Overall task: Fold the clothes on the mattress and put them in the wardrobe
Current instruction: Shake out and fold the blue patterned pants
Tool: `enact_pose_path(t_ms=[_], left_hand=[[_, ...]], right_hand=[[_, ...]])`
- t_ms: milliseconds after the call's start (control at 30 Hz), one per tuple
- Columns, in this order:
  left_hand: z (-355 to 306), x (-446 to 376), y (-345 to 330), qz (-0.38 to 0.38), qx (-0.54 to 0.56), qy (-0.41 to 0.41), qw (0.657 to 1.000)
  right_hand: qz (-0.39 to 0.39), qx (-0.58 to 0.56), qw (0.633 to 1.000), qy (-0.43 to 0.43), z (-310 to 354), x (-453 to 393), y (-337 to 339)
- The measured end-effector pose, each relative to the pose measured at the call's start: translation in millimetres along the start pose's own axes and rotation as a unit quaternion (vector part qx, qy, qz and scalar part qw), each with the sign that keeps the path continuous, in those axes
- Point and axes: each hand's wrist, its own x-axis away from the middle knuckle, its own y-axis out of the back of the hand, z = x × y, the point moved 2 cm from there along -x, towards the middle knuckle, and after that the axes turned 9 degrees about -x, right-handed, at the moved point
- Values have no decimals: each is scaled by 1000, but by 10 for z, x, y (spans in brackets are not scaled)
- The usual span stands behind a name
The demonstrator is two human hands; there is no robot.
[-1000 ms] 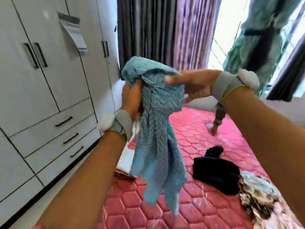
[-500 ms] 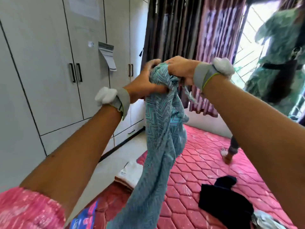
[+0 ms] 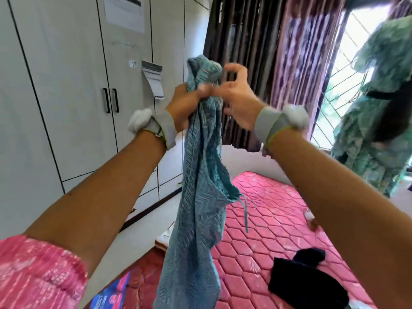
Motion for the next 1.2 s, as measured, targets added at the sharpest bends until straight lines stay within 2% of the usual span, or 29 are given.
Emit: enact_pose_path(t_ms=[33, 100, 167, 267, 333, 400, 467, 533, 633, 767, 833, 933, 967, 1033, 1100, 1133, 1200], left_hand=[[-38, -37, -4, -2, 23, 2, 1000], [-129, -125, 8, -22, 24, 5, 999], [-216, -238, 59, -53, 7, 6, 999], [-271, -365, 328, -64, -38, -46, 996], [-182, -379, 617, -58, -130, -89, 986], [-23, -351, 896, -26, -205, -103, 973], [113, -302, 1086, 41, -263, -114, 957], [179, -207, 1125, 105, -307, -108, 940], [199, -71, 1094, 157, -337, -36, 928], [217, 37, 1014, 185, -346, -24, 920], [296, 65, 985, 163, -371, -39, 913], [484, 84, 1061, 127, -456, -73, 878], [534, 88, 1076, 120, -485, -97, 861], [632, 118, 1044, 113, -546, -156, 815], [717, 149, 969, 145, -588, -202, 770], [768, 171, 935, 178, -605, -213, 746], [871, 190, 925, 225, -627, -203, 718]], right_hand=[[13, 126, 992, 24, -161, 85, 17], [69, 329, 942, 5, -519, 280, 42], [109, 394, 913, -20, -822, 394, 168], [111, 427, 897, -10, -863, 338, 508], [90, 401, 911, -5, -687, 176, 833], [57, 363, 930, 16, -398, 73, 1092], [35, 358, 932, 52, -118, -10, 1259], [35, 401, 911, 89, 86, -110, 1366], [40, 495, 860, 115, 216, -222, 1423], [58, 515, 849, 102, 143, -212, 1449], [79, 521, 846, 88, 53, -155, 1454], [94, 479, 871, 55, -9, -39, 1448], [114, 484, 867, 37, -22, -5, 1436], [163, 525, 835, -3, -76, 34, 1422], [193, 557, 807, -30, -136, 39, 1411], [201, 554, 808, -32, -156, 31, 1411], [196, 513, 835, -17, -175, 12, 1428]])
